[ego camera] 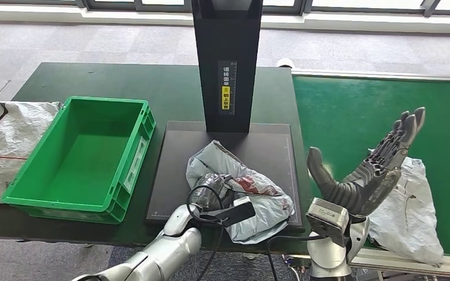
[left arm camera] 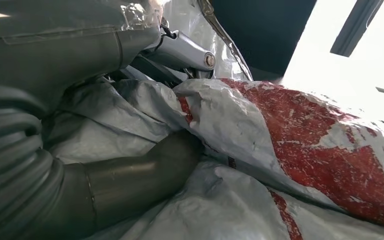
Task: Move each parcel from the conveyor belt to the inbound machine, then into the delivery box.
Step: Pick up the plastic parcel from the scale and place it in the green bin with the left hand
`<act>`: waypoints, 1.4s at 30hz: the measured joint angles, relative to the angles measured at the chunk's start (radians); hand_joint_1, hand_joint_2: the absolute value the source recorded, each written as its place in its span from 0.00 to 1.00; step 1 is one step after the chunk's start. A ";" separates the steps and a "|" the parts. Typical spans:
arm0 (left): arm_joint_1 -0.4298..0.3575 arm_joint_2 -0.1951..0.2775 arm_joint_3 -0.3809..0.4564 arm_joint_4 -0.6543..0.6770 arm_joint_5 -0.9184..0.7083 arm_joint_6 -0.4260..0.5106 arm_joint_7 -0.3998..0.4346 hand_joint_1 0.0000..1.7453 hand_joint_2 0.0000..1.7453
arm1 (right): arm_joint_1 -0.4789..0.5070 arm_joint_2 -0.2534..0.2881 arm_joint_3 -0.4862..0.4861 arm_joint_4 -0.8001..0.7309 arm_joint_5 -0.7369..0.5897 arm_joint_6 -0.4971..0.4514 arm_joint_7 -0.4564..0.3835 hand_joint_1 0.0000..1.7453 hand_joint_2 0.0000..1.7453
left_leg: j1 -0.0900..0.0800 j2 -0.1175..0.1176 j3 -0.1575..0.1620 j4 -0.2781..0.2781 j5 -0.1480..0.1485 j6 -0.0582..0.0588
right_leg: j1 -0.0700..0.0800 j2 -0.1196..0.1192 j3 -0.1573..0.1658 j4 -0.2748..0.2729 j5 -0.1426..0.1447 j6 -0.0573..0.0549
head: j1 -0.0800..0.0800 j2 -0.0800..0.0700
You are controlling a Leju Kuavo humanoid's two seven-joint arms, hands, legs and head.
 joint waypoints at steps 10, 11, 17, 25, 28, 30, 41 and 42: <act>0.146 0.017 0.271 -0.683 -0.512 0.140 0.039 1.00 1.00 | 0.020 -0.003 -0.010 0.003 -0.015 0.000 0.000 0.00 1.00 | 0.000 0.002 -0.004 0.000 0.001 -0.001 | 0.000 0.002 -0.006 0.000 0.000 0.000 | 0.000 0.000; 0.146 0.014 0.291 -0.759 -0.523 0.143 0.039 1.00 1.00 | 0.022 -0.004 -0.011 0.004 -0.016 0.000 0.000 0.00 1.00 | 0.000 0.003 -0.004 0.000 0.000 -0.001 | 0.000 0.003 -0.005 0.000 0.000 0.000 | 0.000 0.000; 0.168 0.011 0.362 -1.030 -0.531 0.145 0.038 1.00 1.00 | 0.035 -0.005 -0.020 0.004 -0.012 0.000 0.000 0.00 1.00 | 0.000 0.001 -0.004 0.000 0.000 0.000 | 0.000 0.001 -0.005 0.000 0.000 0.000 | 0.000 0.000; 0.167 0.011 0.445 -1.122 -0.479 0.143 -0.004 1.00 1.00 | 0.044 -0.005 -0.035 0.004 -0.011 0.000 0.000 0.00 1.00 | 0.000 0.001 -0.004 0.000 0.000 0.000 | 0.000 0.001 -0.005 0.000 0.000 0.000 | 0.000 0.000; 0.167 0.011 0.445 -1.122 -0.479 0.143 -0.004 1.00 1.00 | 0.044 -0.005 -0.035 0.004 -0.011 0.000 0.000 0.00 1.00 | 0.000 0.001 -0.004 0.000 0.000 0.000 | 0.000 0.001 -0.005 0.000 0.000 0.000 | 0.000 0.000; 0.167 0.011 0.445 -1.123 -0.478 0.143 -0.004 1.00 1.00 | 0.044 -0.005 -0.036 0.004 -0.011 0.000 0.000 0.00 1.00 | 0.000 0.001 -0.004 0.000 0.000 0.000 | 0.000 0.001 -0.005 0.000 0.000 0.000 | 0.000 0.000; 0.031 0.035 0.938 -0.862 -0.514 0.139 -0.044 1.00 1.00 | 0.069 -0.006 -0.049 -0.003 -0.010 0.000 0.000 0.00 1.00 | 0.000 0.003 -0.003 0.000 0.000 0.000 | 0.000 0.003 -0.005 0.000 0.000 0.000 | 0.000 0.000; 0.028 0.039 0.953 -0.849 -0.520 0.139 -0.038 1.00 1.00 | 0.069 -0.006 -0.050 -0.003 -0.009 0.000 0.000 0.00 1.00 | 0.000 0.003 -0.003 0.000 0.000 0.000 | 0.000 0.003 -0.005 0.000 0.000 0.000 | 0.000 0.000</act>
